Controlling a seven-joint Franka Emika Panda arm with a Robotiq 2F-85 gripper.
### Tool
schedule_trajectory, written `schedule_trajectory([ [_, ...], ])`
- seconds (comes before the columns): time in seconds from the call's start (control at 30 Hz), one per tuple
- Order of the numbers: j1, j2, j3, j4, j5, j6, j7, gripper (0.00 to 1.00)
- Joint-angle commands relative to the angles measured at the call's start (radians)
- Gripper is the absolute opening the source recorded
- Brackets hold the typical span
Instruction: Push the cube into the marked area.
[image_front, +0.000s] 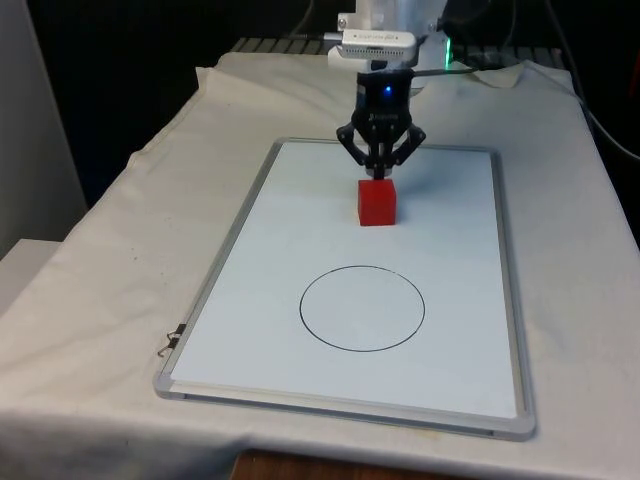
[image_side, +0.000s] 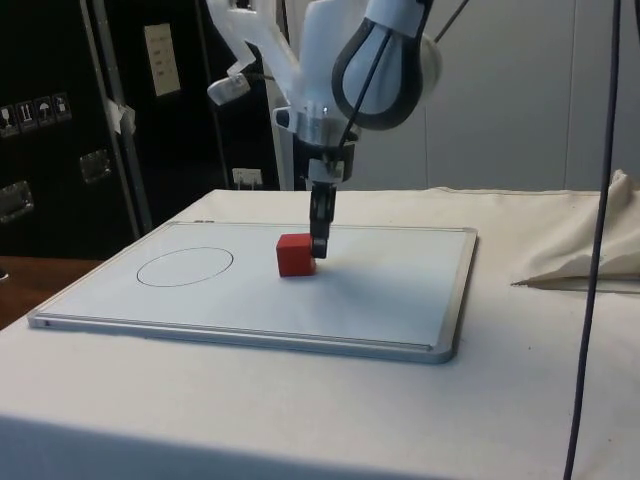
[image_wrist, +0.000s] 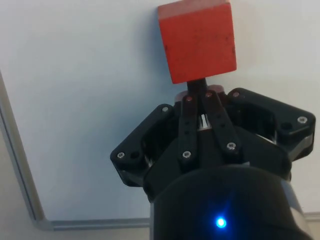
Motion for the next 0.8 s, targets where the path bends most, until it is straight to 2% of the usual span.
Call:
schedule_trajectory([
  [0.0, -0.011, 0.012, 0.022, 0.013, 0.023, 0.002, -0.008, 0.00],
  [0.13, -0.012, 0.040, 0.023, 0.046, 0.021, -0.004, -0.001, 0.00],
  [0.17, 0.000, 0.041, 0.002, 0.044, 0.001, -0.001, 0.009, 0.00],
  [0.2, -0.012, 0.046, 0.022, 0.053, 0.020, -0.005, 0.001, 0.00],
  [0.43, -0.011, 0.080, 0.021, 0.107, 0.018, -0.020, 0.012, 0.00],
  [0.47, 0.000, 0.074, 0.003, 0.096, 0.001, -0.013, 0.018, 0.00],
  [0.5, -0.011, 0.083, 0.021, 0.114, 0.018, -0.022, 0.013, 0.00],
  [0.73, -0.011, 0.118, 0.022, 0.177, 0.018, -0.041, 0.030, 0.00],
  [0.77, 0.000, 0.114, 0.005, 0.167, 0.001, -0.034, 0.036, 0.00],
])
